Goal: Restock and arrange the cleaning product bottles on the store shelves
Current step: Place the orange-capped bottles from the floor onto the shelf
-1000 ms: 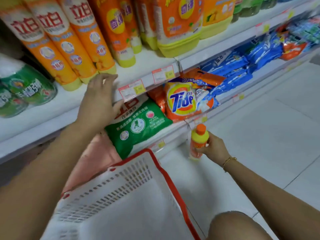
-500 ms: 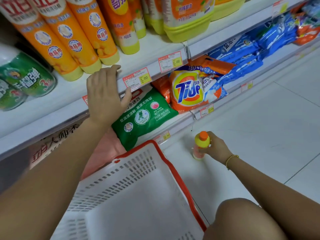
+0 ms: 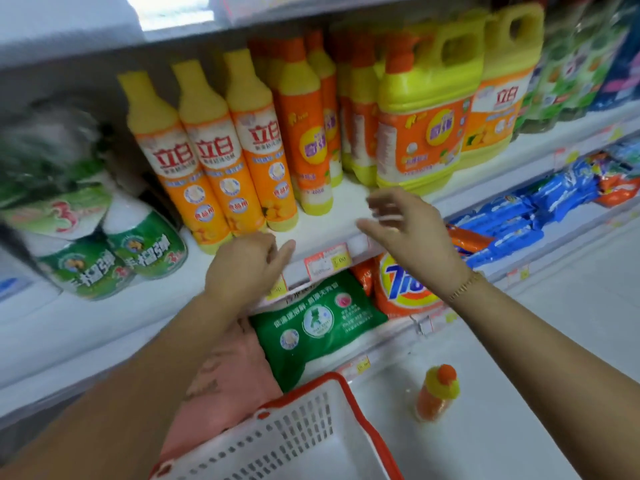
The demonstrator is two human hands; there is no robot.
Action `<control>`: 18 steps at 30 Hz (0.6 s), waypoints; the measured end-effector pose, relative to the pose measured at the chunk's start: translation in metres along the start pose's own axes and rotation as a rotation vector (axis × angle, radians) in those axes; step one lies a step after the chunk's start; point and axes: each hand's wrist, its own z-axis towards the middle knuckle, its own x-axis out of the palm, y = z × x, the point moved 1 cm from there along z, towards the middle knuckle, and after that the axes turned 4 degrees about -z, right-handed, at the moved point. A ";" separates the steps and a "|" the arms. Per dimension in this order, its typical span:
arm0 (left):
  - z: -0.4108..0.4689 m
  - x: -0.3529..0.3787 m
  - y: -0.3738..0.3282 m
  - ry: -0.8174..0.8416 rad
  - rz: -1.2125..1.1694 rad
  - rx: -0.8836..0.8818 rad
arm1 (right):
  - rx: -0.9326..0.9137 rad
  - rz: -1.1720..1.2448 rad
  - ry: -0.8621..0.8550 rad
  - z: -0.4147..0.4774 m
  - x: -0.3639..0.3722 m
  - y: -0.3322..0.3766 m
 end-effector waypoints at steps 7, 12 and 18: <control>-0.004 0.009 0.001 -0.090 0.014 0.006 | 0.140 0.087 -0.026 0.102 0.081 0.021; -0.006 0.014 0.001 -0.147 -0.016 0.059 | 0.154 0.086 -0.199 0.099 0.094 0.014; -0.005 0.010 -0.002 -0.187 -0.003 0.047 | 0.186 0.320 -0.199 0.079 0.065 0.046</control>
